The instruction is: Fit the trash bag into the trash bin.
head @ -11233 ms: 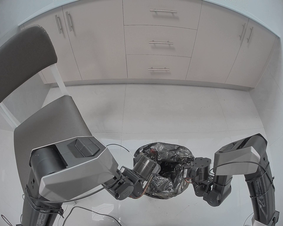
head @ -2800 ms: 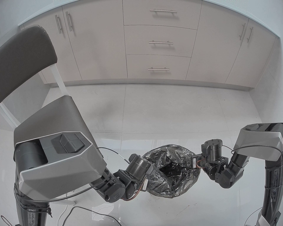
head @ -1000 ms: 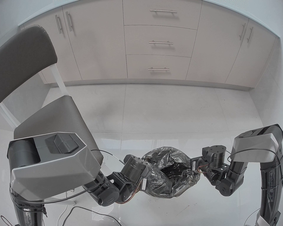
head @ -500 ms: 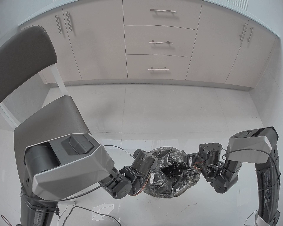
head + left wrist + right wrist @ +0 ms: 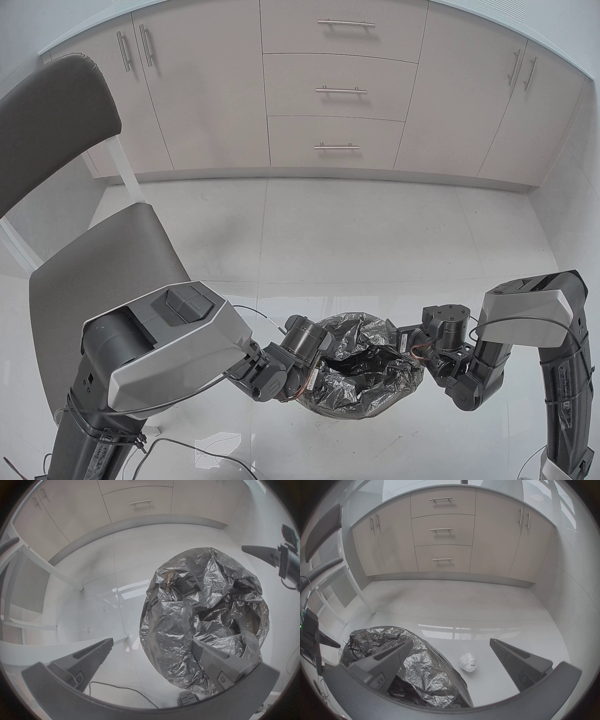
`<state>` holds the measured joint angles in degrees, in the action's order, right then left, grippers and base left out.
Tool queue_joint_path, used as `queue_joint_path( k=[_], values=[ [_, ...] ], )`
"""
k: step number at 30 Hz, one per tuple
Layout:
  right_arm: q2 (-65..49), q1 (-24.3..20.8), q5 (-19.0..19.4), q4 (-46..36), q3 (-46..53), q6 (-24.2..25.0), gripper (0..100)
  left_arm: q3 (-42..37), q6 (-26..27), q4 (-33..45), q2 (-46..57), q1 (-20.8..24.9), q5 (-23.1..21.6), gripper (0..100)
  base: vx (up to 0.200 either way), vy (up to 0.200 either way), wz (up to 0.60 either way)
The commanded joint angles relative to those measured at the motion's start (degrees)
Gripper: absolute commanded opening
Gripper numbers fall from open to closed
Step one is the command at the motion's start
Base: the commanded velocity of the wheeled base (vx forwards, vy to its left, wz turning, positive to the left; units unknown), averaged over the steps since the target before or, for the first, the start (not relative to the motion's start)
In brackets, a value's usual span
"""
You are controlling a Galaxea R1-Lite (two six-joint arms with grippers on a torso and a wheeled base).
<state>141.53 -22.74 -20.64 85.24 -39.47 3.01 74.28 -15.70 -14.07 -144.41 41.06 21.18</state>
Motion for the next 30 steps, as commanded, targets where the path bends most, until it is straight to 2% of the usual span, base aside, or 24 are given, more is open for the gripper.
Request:
queue_joint_path(
  k=[1, 5, 13, 17, 22, 25, 30],
  values=[
    [0.15, -0.03, -0.02, 0.02, 0.01, 0.15, 100, 1.40, 0.14, 0.18, -1.84, -0.36, 0.01, 100, 0.000, 0.000, 0.00],
    [0.15, -0.03, -0.02, 0.02, 0.10, 0.24, 100, 1.84, 0.32, 0.27, -1.84, -0.36, 0.01, 100, 0.000, 0.000, 0.00],
    [0.76, -0.03, -0.02, -1.48, -0.78, -0.02, 100, 5.26, -0.03, 9.67, -1.75, -0.28, -0.08, 100, 0.000, 0.000, 0.00],
    [0.41, -0.03, 1.30, -5.61, -1.92, -0.11, 100, 5.70, -0.65, 11.17, -1.05, 0.07, -0.08, 100, 0.000, 0.000, 0.00],
    [-2.05, -0.03, 4.47, -16.15, -5.70, -0.37, 100, 5.70, -2.67, 10.82, 0.09, 0.60, -0.08, 100, 0.000, 0.000, 0.00],
    [-1.79, 0.41, 4.64, -21.96, -10.45, -0.37, 100, 5.79, -3.11, 10.55, 0.09, 0.69, -0.08, 100, 0.000, 0.000, 0.00],
    [0.41, 1.11, 4.55, -24.77, -15.11, -0.46, 100, 5.62, -4.25, 10.46, 0.53, 0.87, -0.08, 100, 0.000, 0.000, 0.00]
  ],
)
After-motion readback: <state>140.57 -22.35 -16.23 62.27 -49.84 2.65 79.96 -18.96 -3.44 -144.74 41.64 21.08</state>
